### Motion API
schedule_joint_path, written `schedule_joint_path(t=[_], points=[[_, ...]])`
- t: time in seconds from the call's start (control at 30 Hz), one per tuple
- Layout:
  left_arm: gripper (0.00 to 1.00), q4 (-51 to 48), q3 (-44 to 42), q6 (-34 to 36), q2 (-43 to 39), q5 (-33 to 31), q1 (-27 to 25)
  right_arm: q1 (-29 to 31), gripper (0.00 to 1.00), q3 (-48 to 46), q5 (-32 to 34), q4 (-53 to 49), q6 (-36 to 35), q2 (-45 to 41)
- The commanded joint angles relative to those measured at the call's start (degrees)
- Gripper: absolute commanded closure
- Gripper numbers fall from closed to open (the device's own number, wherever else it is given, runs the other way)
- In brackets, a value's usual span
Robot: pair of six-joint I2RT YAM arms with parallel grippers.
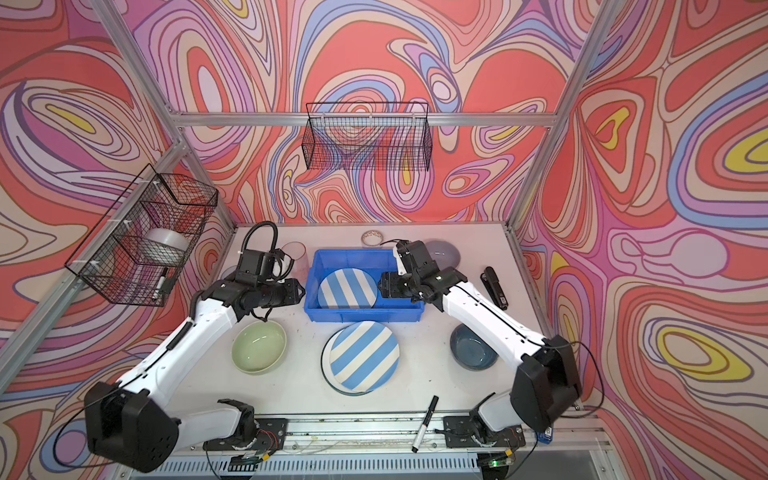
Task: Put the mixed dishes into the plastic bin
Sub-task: 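Withdraw the right gripper from the bin while the left moves toward the plates, then move both grippers to opposite edges of the next striped plate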
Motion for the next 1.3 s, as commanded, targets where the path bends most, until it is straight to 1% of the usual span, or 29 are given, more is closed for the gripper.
schedule_joint_path(t=[0.0, 0.1, 0.17, 0.2, 0.3, 0.4, 0.47, 0.57, 0.6, 0.8, 0.83, 0.93, 1.07, 1.27], points=[[0.52, -4.0, -3.0, -1.8, -5.0, -2.7, -3.5, 0.3, 0.27, -3.8, 0.5, -4.8, -0.6, -5.6], [0.46, -3.8, -6.8, -3.7, -10.0, -1.5, -6.8, 0.3, 0.27, -6.7, -1.3, -6.1, 0.5, -10.5], [0.38, -2.8, -9.9, -5.2, -13.5, -0.4, -9.1, 0.3, 0.28, -9.6, -2.8, -5.3, 0.9, -13.9], [0.36, -2.1, -11.4, -6.2, -15.3, 0.1, -10.2, 0.3, 0.28, -11.7, -3.1, -3.9, 1.2, -16.0], [0.35, 0.2, -15.8, -9.6, -19.4, 0.6, -12.9, 0.3, 0.31, -16.1, -4.3, -2.5, 2.7, -19.5], [0.37, 2.1, -19.2, -12.1, -21.4, 1.4, -15.3, 0.3, 0.34, -18.6, -6.8, -2.6, 3.9, -19.6], [0.39, 3.1, -21.0, -13.1, -21.8, 2.5, -16.8, 0.3, 0.35, -20.8, -9.7, -1.0, 4.6, -19.8], [0.45, 4.9, -23.5, -13.1, -21.9, 7.3, -18.3, 0.3, 0.36, -24.2, -13.0, 2.5, 7.0, -20.5], [0.47, 5.1, -24.2, -13.3, -21.8, 7.9, -18.7, 0.3, 0.37, -25.2, -14.0, 3.4, 7.6, -20.4], [0.49, 6.8, -27.0, -14.5, -21.3, 6.4, -19.8, 0.3, 0.39, -29.7, -14.7, 7.5, 8.8, -18.6], [0.49, 7.4, -27.3, -14.6, -21.0, 6.6, -19.8, 0.3, 0.40, -30.3, -15.0, 8.3, 9.2, -18.2], [0.49, 8.2, -27.6, -13.8, -19.0, 8.3, -19.8, 0.4, 0.47, -31.7, -15.4, 10.6, 9.9, -16.9], [0.51, 11.5, -28.8, -13.7, -15.8, 11.1, -20.0, 0.3, 0.51, -33.5, -14.5, 12.9, 9.8, -15.3], [0.53, 14.6, -29.6, -14.7, -11.7, 10.7, -20.4, 0.3, 0.55, -34.6, -14.0, 14.2, 9.6, -12.9]])
